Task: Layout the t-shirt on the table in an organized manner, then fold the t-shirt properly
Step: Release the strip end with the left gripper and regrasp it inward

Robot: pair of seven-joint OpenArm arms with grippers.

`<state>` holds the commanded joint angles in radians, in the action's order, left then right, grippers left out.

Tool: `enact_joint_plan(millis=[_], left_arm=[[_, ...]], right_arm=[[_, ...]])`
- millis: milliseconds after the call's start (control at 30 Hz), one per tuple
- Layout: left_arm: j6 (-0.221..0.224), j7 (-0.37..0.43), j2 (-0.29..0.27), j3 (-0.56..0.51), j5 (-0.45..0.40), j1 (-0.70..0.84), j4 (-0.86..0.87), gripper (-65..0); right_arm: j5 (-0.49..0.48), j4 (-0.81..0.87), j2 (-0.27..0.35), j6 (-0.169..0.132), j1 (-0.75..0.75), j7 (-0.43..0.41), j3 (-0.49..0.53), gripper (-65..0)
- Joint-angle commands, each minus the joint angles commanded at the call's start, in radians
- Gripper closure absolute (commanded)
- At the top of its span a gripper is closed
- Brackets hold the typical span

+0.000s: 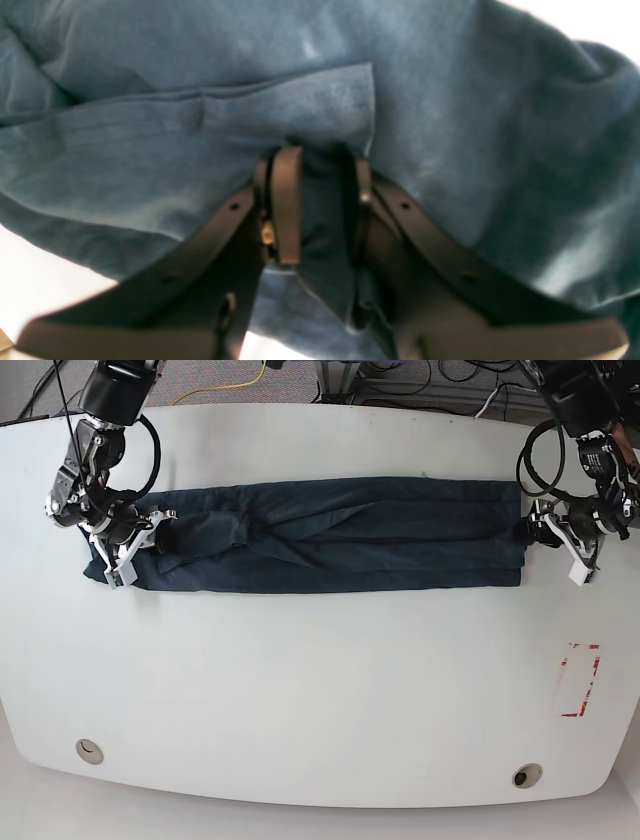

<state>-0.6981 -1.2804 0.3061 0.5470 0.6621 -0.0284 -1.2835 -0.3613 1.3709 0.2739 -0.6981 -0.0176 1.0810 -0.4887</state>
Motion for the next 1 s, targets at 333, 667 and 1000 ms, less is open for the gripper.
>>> enact_joint_plan(millis=[333,667,1000], left_arm=[[0.0,-0.011,-0.046,-0.063,0.0,0.006,-0.008,-37.9],[0.0,-0.011,-0.061,-0.077,0.002,0.008,-0.008,-32.8],[0.0,-0.006,-0.061,-0.078,0.002,0.0,-0.014,-6.9]], right_arm=[[0.0,0.0,-0.018,0.0,0.002,0.0,0.0,-14.0],[0.0,0.0,-0.018,0.0,0.002,0.0,0.0,-14.0],[0.0,0.0,-0.018,0.0,0.002,0.0,0.0,-14.0]])
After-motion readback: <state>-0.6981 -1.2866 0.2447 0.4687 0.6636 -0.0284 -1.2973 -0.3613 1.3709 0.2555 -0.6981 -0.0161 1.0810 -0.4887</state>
